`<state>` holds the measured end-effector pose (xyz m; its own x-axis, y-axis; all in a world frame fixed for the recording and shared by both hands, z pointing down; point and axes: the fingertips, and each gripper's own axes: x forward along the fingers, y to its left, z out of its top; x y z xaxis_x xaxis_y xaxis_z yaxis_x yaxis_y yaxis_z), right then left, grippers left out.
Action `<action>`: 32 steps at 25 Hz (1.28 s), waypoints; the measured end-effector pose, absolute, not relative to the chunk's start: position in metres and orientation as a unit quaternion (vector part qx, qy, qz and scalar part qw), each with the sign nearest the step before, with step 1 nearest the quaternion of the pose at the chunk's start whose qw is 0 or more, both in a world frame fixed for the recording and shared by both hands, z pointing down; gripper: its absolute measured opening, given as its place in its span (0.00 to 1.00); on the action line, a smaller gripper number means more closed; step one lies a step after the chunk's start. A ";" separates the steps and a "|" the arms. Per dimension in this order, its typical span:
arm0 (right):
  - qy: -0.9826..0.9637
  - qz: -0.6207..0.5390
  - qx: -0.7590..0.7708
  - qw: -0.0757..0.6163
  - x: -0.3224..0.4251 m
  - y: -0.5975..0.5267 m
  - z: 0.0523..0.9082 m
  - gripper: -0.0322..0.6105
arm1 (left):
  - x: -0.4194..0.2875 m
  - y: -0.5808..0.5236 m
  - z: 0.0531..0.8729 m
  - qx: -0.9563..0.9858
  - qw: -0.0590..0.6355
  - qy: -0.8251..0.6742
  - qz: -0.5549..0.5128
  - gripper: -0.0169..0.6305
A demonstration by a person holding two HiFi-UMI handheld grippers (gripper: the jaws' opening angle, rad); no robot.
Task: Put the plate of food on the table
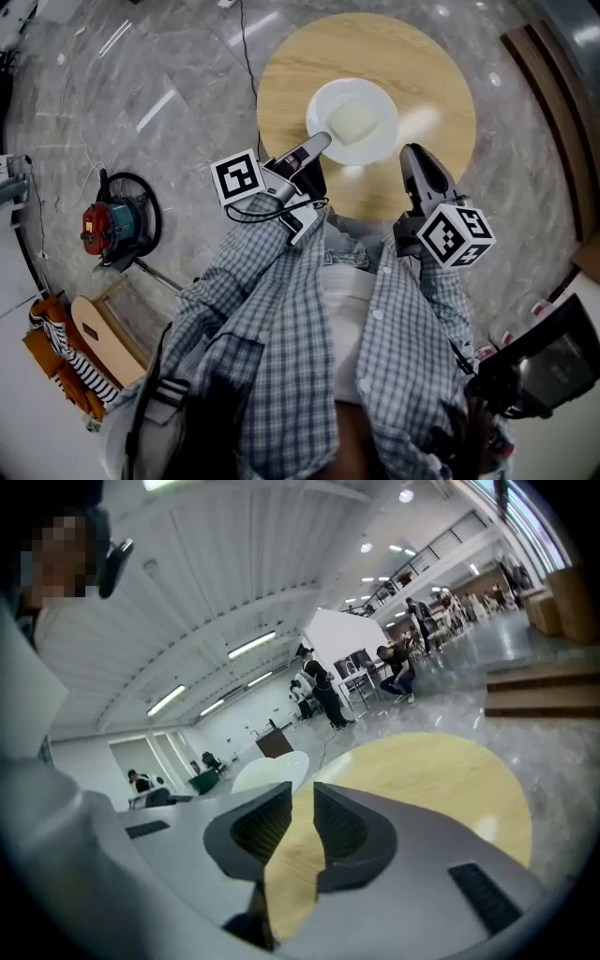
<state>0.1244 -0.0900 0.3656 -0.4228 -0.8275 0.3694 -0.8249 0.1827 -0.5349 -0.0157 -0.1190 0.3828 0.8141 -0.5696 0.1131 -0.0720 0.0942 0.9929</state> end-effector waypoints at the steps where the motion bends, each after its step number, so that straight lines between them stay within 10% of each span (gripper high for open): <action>1: 0.767 -0.362 -0.530 0.020 0.123 -0.090 0.366 0.16 | -0.016 -0.119 0.384 0.649 0.697 -0.246 -0.179 0.05; 32: 0.729 -0.489 -0.468 0.100 0.099 -0.087 0.402 0.16 | -0.008 -0.116 0.411 0.651 0.700 -0.246 -0.157 0.05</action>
